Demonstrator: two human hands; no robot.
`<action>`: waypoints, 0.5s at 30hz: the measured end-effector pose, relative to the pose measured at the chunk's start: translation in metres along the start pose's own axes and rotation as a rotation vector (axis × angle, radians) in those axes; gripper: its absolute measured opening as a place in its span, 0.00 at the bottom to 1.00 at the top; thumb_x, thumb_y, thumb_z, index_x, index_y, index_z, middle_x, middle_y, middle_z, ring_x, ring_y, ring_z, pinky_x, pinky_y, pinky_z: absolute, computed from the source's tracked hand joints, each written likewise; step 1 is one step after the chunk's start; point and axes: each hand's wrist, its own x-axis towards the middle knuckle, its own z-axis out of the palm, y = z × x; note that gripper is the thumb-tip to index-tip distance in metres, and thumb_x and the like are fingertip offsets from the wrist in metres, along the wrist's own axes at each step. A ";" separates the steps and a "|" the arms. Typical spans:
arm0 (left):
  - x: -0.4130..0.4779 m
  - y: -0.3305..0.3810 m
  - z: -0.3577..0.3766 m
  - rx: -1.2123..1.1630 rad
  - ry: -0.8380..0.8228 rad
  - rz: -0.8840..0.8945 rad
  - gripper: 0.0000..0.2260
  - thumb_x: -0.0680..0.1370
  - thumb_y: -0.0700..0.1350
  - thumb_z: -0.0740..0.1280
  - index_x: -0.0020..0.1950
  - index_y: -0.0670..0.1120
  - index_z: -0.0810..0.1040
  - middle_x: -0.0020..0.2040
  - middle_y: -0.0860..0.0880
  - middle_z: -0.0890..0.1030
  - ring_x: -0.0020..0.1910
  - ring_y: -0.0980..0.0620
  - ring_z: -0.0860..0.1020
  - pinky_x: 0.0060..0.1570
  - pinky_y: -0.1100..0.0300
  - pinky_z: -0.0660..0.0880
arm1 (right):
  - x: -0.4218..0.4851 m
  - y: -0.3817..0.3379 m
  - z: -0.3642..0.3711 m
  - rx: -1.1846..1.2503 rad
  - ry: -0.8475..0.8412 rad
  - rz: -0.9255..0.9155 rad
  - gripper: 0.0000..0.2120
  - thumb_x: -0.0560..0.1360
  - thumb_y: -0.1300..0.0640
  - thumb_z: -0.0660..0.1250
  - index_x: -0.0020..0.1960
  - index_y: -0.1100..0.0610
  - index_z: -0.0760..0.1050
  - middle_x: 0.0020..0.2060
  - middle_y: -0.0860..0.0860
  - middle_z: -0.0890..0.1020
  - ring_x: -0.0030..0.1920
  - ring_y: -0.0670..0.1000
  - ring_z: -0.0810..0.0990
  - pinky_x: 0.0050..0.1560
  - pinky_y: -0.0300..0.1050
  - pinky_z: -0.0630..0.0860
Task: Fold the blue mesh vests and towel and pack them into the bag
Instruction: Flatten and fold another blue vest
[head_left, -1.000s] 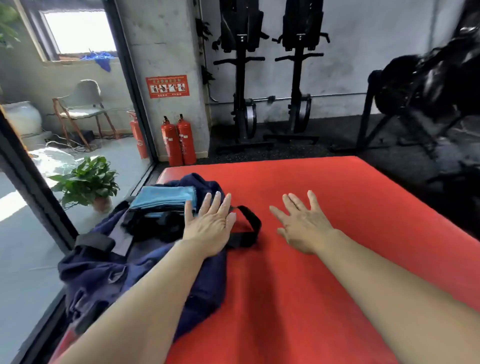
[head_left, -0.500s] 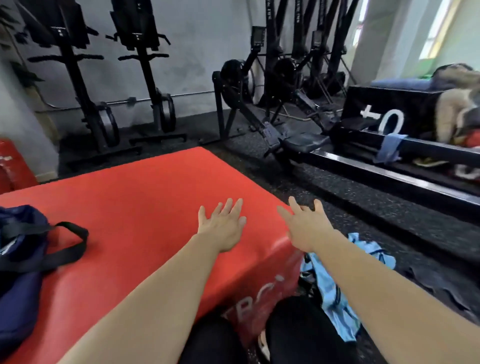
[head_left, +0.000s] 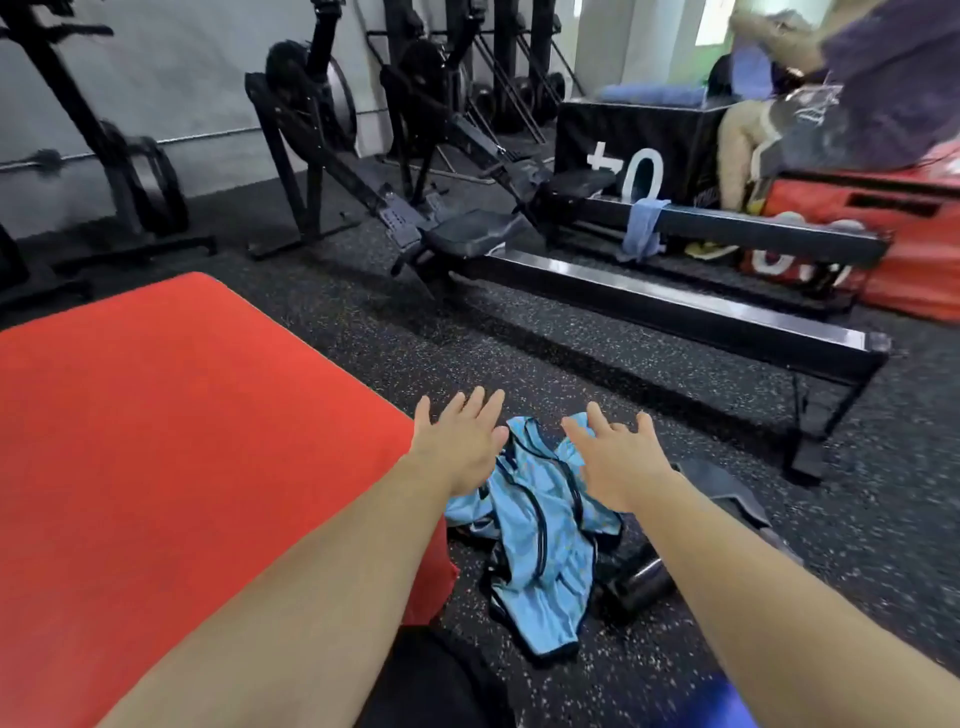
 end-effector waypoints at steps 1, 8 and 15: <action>0.012 0.004 0.007 0.002 -0.020 0.003 0.25 0.85 0.54 0.44 0.81 0.53 0.42 0.81 0.51 0.45 0.80 0.49 0.47 0.74 0.38 0.41 | 0.008 0.007 0.010 0.007 -0.025 0.005 0.32 0.81 0.52 0.55 0.79 0.50 0.43 0.79 0.58 0.45 0.74 0.60 0.62 0.73 0.66 0.49; 0.087 0.014 0.061 0.026 -0.151 0.015 0.24 0.85 0.53 0.43 0.81 0.52 0.41 0.81 0.51 0.44 0.80 0.50 0.45 0.75 0.39 0.41 | 0.072 0.025 0.081 0.055 -0.134 0.003 0.32 0.81 0.54 0.57 0.79 0.52 0.44 0.79 0.59 0.45 0.73 0.58 0.64 0.72 0.67 0.49; 0.148 0.006 0.131 0.035 -0.265 -0.032 0.25 0.85 0.53 0.43 0.80 0.51 0.41 0.81 0.51 0.43 0.80 0.50 0.45 0.75 0.38 0.42 | 0.136 0.012 0.150 0.097 -0.203 -0.024 0.30 0.82 0.54 0.54 0.79 0.53 0.45 0.78 0.61 0.48 0.72 0.60 0.65 0.72 0.66 0.50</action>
